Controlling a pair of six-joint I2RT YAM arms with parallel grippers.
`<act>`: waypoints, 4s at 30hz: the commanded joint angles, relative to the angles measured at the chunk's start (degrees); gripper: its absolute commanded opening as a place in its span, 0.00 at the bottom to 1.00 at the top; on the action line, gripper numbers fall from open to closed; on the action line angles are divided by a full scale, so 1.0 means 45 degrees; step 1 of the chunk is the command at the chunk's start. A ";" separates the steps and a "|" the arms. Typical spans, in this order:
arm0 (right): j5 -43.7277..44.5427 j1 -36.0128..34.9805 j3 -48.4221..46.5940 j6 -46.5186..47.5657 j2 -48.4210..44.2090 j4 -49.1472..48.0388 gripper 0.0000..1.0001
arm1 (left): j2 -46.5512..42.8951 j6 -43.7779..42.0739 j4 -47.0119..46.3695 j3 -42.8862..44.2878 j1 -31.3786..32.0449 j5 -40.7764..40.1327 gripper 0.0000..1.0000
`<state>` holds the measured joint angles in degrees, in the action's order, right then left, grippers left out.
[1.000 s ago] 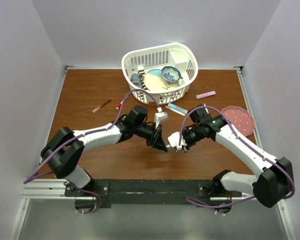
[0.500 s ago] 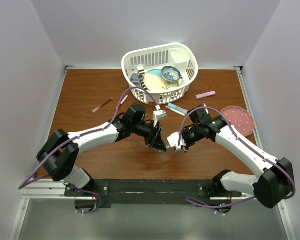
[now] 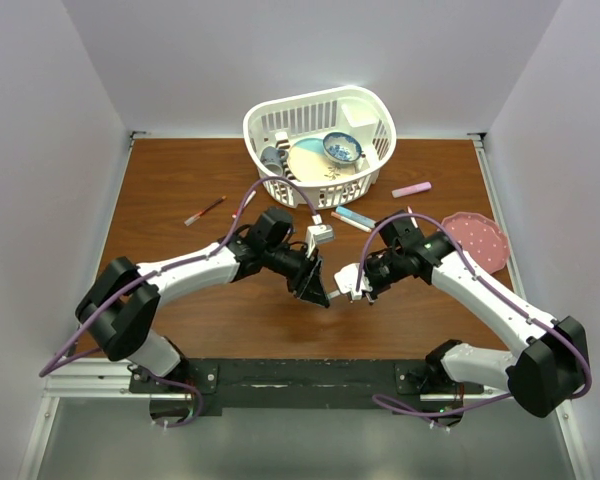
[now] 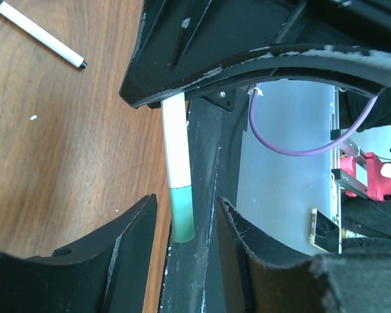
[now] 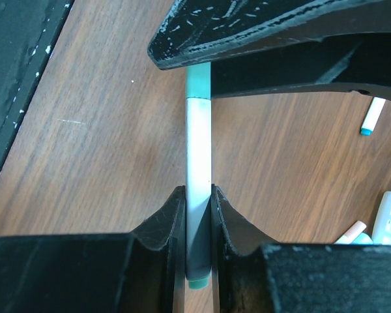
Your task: Open the pen caps
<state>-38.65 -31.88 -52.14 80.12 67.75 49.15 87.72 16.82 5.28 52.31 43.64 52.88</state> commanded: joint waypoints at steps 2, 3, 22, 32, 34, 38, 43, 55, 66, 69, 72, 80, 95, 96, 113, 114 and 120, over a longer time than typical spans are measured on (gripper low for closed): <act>-0.0336 -0.0064 0.0044 -0.0265 -0.0113 -0.0316 0.00 | 0.0563 -0.0300 0.0252 0.0718 0.0224 0.0260 0.44; -0.0375 -0.0045 0.0063 -0.0284 -0.0094 -0.0316 0.00 | 0.0623 -0.0300 0.0272 0.0776 0.0302 0.0241 0.42; -0.0492 0.5420 -0.0794 0.2815 0.0842 0.0718 0.00 | 0.0389 -0.1043 0.3612 -0.0081 0.0342 -0.0422 0.00; 0.0306 0.7435 -0.0719 -0.2341 0.2053 -0.3327 0.00 | -0.0761 -0.0225 0.4355 0.0171 -0.0553 -0.4184 0.00; 0.1452 0.7416 -0.0465 -0.6428 0.2425 -0.5400 0.00 | -0.1985 0.0693 0.4160 0.0036 -0.1004 -0.6987 0.00; 0.3915 0.7436 -0.0366 -1.2016 0.3185 -0.6877 0.00 | -0.4859 0.2119 0.2933 -0.1657 -0.1474 -1.2542 0.00; 0.6534 0.7455 -0.1009 -1.5397 0.4883 -0.7580 0.00 | -0.7438 0.3780 0.2400 -0.3439 -0.1572 -1.6415 0.00; 0.7342 0.7611 -0.2769 -1.6124 0.7327 -0.7563 0.00 | -0.9513 0.5911 0.2752 -0.5491 -0.2138 -1.9817 0.00; 0.7300 0.7612 -0.3042 -1.5948 0.8129 -0.7191 0.21 | -0.9746 0.6886 0.3104 -0.5688 -0.2802 -2.1106 0.00; 0.7476 0.7611 -0.3101 -1.5929 0.8187 -0.7191 0.25 | -0.9768 0.6927 0.2968 -0.5824 -0.3017 -2.1088 0.00; 0.7574 0.7611 -0.3120 -1.5909 0.8188 -0.7132 0.28 | -0.9476 0.7004 0.2909 -0.5864 -0.3193 -2.0971 0.00; 0.7496 0.7611 -0.3120 -1.5714 0.7390 -0.6976 0.33 | -0.9084 0.7122 0.2714 -0.5981 -0.3798 -2.1048 0.00; 0.3013 0.7631 -0.4367 -1.2559 0.5707 -0.3857 0.36 | -0.8577 0.7336 0.2362 -0.6410 -0.5146 -2.0170 0.04; 0.1438 0.7650 -0.4486 -1.2337 0.5668 -0.3039 0.36 | -0.8518 0.7337 0.2304 -0.6488 -0.5243 -2.0112 0.04; -0.1722 0.7631 -0.3999 -1.2316 0.4242 -0.2093 0.39 | -0.5996 0.7200 0.0837 -0.6586 -0.6826 -1.7689 0.31; -0.1781 0.7631 -0.4019 -1.2257 0.4242 -0.1996 0.39 | -0.6056 0.7219 0.0916 -0.6586 -0.6845 -1.7728 0.40; -0.2659 0.7611 -0.4117 -1.1126 0.3970 -0.1275 0.43 | -0.6856 0.7278 0.1580 -0.6372 -0.6885 -1.7845 0.70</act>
<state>-45.60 2.37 -70.37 25.56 87.99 40.32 59.66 48.77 11.84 22.24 13.15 -26.61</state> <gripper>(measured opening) 0.418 0.619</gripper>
